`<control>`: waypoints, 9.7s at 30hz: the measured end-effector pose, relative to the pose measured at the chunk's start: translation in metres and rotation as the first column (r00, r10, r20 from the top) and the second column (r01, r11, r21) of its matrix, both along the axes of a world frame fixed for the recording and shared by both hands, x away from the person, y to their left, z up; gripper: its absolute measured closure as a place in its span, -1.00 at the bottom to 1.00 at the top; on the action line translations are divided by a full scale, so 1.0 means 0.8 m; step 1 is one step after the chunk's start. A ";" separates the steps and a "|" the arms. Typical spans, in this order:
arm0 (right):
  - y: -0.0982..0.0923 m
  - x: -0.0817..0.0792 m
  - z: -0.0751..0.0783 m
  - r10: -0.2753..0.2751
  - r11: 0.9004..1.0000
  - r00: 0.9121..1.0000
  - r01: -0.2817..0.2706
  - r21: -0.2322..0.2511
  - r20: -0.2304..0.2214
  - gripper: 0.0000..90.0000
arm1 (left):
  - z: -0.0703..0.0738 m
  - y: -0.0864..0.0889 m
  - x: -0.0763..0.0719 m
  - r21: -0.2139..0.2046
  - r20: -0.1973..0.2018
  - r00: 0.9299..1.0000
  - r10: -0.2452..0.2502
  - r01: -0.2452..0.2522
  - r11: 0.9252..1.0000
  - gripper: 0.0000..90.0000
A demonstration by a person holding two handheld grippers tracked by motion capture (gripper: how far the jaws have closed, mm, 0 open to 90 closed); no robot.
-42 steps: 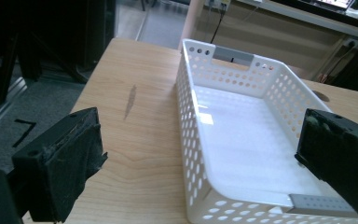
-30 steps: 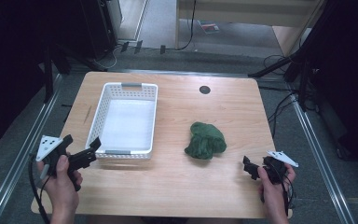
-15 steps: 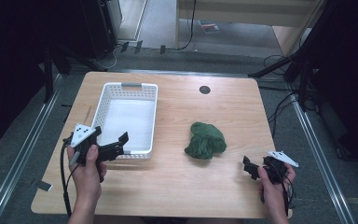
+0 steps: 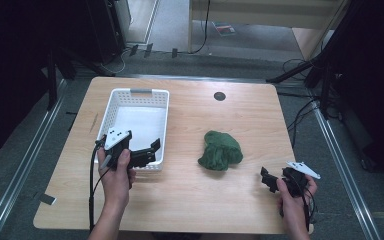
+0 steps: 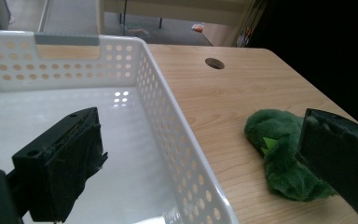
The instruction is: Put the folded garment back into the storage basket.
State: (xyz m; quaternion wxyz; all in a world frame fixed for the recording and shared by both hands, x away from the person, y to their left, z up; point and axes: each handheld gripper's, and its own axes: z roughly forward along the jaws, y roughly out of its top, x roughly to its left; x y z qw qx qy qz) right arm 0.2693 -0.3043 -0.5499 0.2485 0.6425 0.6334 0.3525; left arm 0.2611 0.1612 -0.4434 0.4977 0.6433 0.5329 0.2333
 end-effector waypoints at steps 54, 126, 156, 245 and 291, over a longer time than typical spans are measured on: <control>-0.002 0.001 0.000 0.004 1.000 1.000 -0.004 0.009 -0.007 -0.97 | -0.100 -0.240 0.068 0.164 -0.235 0.945 -0.228 0.269 0.949 -1.00; -0.002 0.002 0.000 0.001 1.000 1.000 -0.001 0.005 -0.009 -0.97 | 0.009 -0.159 0.062 0.145 -0.058 0.993 -0.103 0.110 0.983 -0.40; 0.008 -0.008 0.004 0.039 0.999 0.988 -0.034 -0.037 0.148 -0.86 | 0.017 -0.001 0.082 0.111 -0.063 0.986 0.156 -0.148 0.983 -0.40; 0.014 -0.010 0.005 0.058 0.997 0.985 -0.048 -0.063 0.164 -0.86 | 0.013 0.043 0.056 0.129 -0.124 0.988 0.090 -0.074 0.989 -0.98; 0.015 -0.010 0.005 0.053 0.997 0.986 -0.043 -0.071 0.159 -0.86 | -0.092 0.185 -0.079 0.133 0.023 0.955 0.295 -0.296 0.946 -0.98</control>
